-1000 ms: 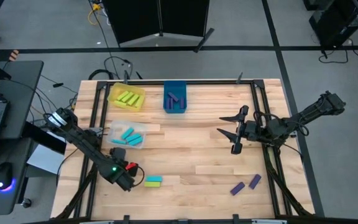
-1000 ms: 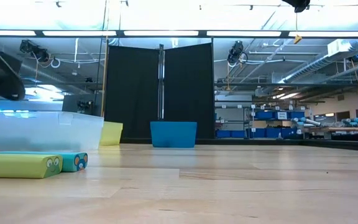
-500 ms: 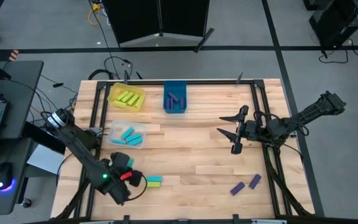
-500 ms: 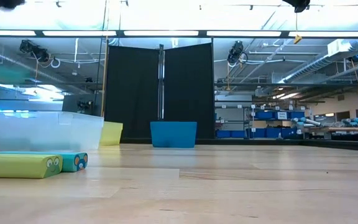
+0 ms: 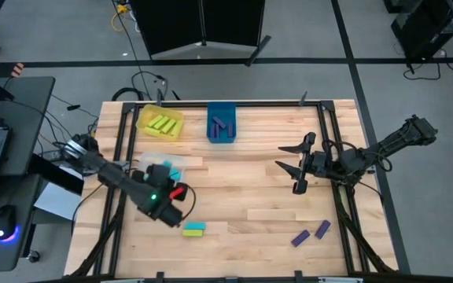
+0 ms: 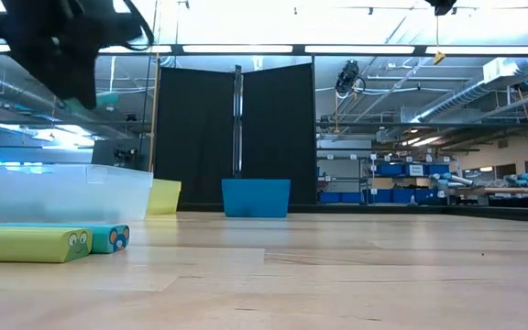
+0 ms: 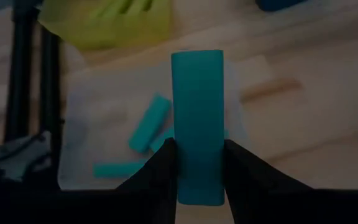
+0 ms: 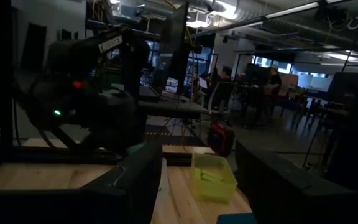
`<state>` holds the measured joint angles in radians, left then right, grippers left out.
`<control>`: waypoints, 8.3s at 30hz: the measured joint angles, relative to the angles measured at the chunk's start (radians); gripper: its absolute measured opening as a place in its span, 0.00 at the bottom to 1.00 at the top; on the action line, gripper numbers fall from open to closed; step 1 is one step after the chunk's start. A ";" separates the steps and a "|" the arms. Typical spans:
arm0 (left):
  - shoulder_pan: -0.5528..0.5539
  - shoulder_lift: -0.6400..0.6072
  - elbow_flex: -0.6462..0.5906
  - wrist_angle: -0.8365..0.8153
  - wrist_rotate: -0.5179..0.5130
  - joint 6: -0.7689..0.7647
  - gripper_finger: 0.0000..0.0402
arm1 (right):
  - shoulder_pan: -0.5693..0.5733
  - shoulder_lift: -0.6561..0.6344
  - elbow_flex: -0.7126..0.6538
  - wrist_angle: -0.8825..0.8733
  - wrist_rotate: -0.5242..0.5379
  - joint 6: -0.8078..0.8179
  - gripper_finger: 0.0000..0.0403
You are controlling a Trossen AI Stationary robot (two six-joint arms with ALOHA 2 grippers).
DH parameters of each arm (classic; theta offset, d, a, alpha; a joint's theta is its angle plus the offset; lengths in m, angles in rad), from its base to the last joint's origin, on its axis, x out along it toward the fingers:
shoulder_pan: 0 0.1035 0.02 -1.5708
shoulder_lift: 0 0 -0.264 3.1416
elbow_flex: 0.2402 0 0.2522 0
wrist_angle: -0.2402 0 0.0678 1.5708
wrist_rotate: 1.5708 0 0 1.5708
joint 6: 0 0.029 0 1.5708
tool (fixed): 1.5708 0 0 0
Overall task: Sort blocks
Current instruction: Put the blue block into the white bin, then put the purple block into the blue bin
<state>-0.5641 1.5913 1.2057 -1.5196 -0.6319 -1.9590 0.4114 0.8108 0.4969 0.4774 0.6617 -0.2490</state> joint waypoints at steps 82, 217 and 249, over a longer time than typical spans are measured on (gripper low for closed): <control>0.401 -0.042 0.066 1.012 -0.293 1.741 0.61 | 0.523 0.925 0.592 -1.358 -0.601 1.097 0.54; 0.401 -0.042 0.065 1.053 -0.245 1.612 0.61 | 0.675 0.836 0.371 -1.398 -0.714 0.966 0.29; 0.238 -0.336 0.107 1.076 -0.395 1.927 0.61 | 0.059 0.610 0.513 -1.244 -0.144 0.582 0.30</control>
<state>-0.3265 1.2555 1.3128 -0.4433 -1.0269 -0.0317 0.4703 1.4208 1.0100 -0.7666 0.5172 0.3331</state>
